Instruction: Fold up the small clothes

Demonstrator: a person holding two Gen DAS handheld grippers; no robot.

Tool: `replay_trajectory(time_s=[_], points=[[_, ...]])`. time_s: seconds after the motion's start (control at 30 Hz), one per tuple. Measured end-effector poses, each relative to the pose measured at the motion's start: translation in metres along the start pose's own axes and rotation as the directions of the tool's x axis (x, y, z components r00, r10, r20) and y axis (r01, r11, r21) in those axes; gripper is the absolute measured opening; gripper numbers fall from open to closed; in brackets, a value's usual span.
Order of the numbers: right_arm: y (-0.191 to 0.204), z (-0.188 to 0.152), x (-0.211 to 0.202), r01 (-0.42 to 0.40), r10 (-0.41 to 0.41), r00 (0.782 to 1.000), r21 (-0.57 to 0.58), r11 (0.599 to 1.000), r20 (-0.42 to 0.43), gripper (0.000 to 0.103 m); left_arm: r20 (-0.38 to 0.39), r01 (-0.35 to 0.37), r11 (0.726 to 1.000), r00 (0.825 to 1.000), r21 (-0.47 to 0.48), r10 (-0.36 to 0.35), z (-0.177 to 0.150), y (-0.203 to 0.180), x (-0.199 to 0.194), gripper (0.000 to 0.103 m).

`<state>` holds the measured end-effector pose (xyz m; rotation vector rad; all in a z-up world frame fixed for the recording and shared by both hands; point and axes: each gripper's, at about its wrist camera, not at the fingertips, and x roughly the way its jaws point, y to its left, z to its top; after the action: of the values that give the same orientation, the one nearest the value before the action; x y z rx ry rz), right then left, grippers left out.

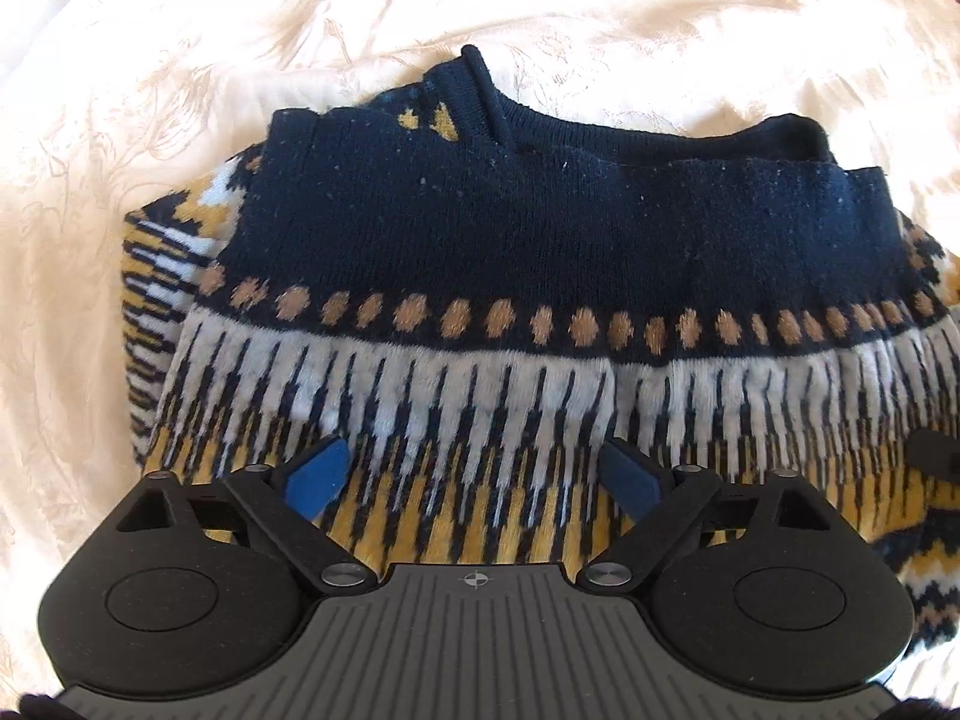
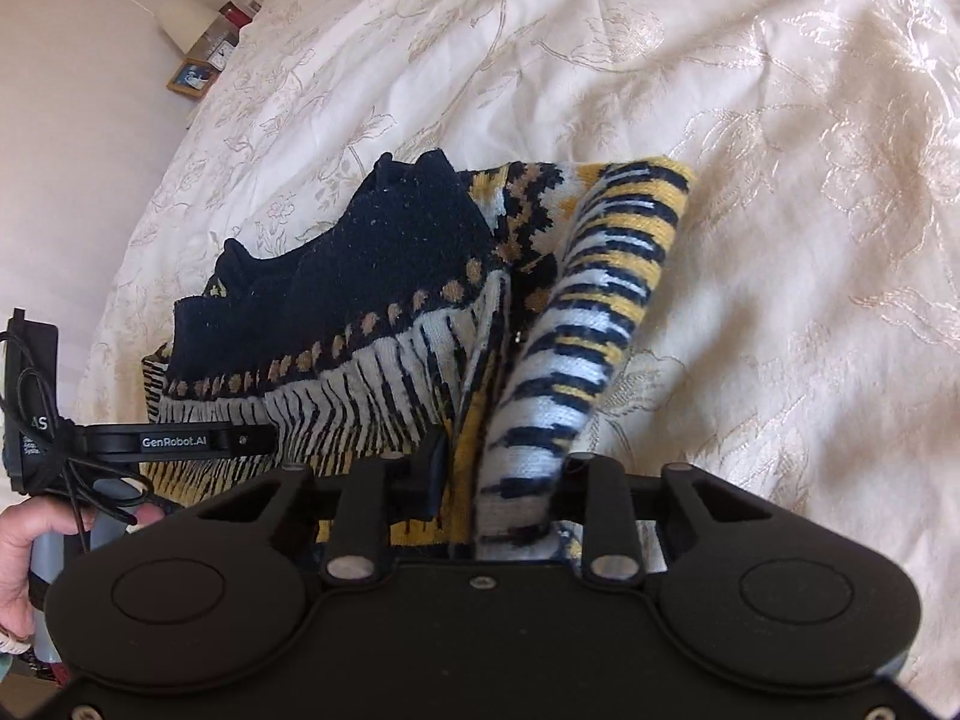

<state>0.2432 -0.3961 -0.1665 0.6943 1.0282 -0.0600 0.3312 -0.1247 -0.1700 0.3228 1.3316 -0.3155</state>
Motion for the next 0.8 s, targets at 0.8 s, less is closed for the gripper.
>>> replay_trajectory(time_s=[0.8], points=[[0.212,-0.005,0.016,0.065,-0.067,0.998,-0.176,0.982,-0.006,0.029,0.040,0.036,0.986,0.999,-0.160,-0.030,-0.177,0.188,-0.077,0.089]])
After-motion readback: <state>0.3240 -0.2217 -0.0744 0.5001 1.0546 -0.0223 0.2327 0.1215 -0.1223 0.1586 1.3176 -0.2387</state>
